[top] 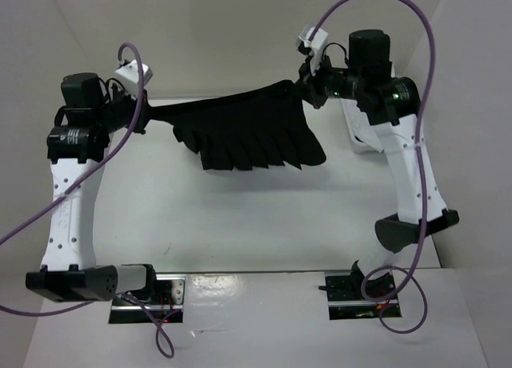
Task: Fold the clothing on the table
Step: Flatten the skirt out
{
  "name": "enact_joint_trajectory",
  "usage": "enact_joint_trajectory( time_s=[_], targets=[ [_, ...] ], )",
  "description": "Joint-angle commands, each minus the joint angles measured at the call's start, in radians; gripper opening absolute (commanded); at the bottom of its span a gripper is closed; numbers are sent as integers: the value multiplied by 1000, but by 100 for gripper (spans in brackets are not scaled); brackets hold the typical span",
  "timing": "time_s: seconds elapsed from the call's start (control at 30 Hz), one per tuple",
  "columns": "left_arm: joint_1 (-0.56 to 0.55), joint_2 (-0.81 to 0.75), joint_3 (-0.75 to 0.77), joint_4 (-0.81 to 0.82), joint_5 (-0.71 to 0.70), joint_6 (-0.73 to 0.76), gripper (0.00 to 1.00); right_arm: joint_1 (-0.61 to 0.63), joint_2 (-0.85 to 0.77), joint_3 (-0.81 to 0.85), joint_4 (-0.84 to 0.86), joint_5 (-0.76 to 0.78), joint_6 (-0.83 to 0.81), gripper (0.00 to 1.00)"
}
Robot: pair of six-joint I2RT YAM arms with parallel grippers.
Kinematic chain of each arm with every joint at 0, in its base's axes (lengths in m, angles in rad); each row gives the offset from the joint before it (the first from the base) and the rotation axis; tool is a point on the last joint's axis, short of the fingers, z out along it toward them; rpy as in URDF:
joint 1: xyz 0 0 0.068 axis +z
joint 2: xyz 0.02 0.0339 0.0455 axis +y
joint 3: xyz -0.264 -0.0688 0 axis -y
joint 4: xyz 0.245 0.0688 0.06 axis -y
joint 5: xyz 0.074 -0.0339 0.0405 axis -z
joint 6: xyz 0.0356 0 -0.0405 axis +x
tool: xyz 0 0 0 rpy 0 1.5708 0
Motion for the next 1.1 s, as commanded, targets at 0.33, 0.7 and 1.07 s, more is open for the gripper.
enact_joint_trajectory(
  time_s=[0.33, 0.7, 1.07],
  targets=[
    [17, -276, 89, -140, -5, 111, 0, -18, -283, -91, -79, -201, -132, 0],
    [26, -211, -109, -199, 78, 148, 0, -18, -218, -380, 25, -172, -94, 0],
    [-57, 191, -193, 48, -146, 30, 0, -56, 100, -518, 289, 36, 23, 0]
  ],
)
